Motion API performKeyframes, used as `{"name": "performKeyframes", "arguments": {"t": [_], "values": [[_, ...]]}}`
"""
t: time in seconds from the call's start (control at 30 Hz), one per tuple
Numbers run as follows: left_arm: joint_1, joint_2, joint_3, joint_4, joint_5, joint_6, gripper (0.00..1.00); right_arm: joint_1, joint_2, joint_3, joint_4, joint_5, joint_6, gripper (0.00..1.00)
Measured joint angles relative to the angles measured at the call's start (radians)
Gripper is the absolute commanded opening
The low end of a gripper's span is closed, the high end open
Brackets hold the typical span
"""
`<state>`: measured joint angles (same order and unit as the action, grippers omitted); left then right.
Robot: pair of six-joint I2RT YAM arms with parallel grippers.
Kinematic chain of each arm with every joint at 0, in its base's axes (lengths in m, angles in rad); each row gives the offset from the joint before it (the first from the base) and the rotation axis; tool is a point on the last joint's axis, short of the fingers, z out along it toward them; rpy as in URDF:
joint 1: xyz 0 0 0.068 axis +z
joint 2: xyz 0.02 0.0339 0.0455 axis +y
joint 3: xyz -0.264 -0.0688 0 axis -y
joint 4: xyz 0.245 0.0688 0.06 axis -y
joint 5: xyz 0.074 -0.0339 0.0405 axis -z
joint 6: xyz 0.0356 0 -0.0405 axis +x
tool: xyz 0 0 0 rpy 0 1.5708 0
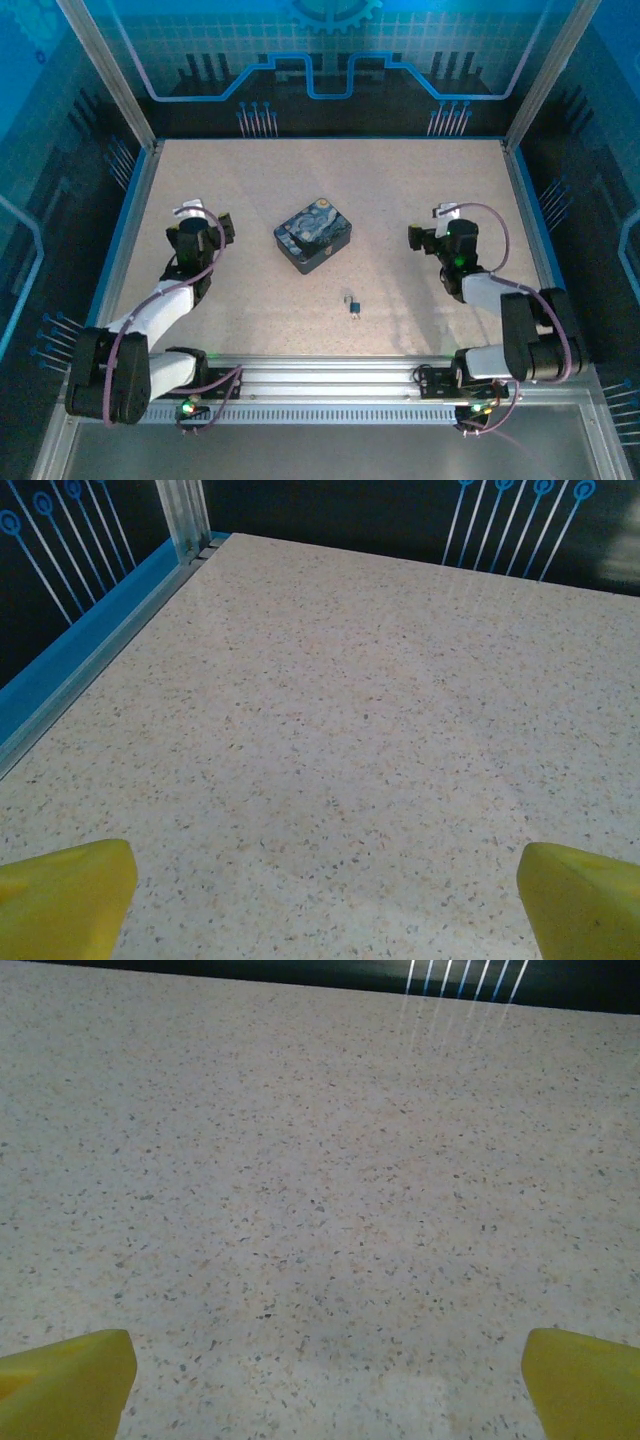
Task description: Unlock the padlock with the key
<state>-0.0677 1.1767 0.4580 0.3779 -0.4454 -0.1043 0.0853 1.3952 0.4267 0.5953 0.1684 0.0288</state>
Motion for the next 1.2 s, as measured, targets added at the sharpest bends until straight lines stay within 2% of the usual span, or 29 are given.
{"name": "performKeyframes", "arguments": {"t": [0.17,0.6,0.83,1.2], "values": [[0.001,0.076,-0.022,0.094,0.041,0.024,0.99,-0.002,0.1,-0.003,0.081,-0.011,-0.011,1.0],[0.024,0.36,-0.068,0.435,0.177,0.061,0.99,-0.008,0.103,-0.004,0.142,-0.019,-0.011,1.0],[0.039,0.364,-0.081,0.497,0.227,0.062,0.99,-0.008,0.103,-0.004,0.147,-0.019,-0.011,1.0],[0.039,0.364,-0.081,0.522,0.238,0.062,0.99,-0.008,0.103,-0.004,0.147,-0.019,-0.011,1.0]]}}
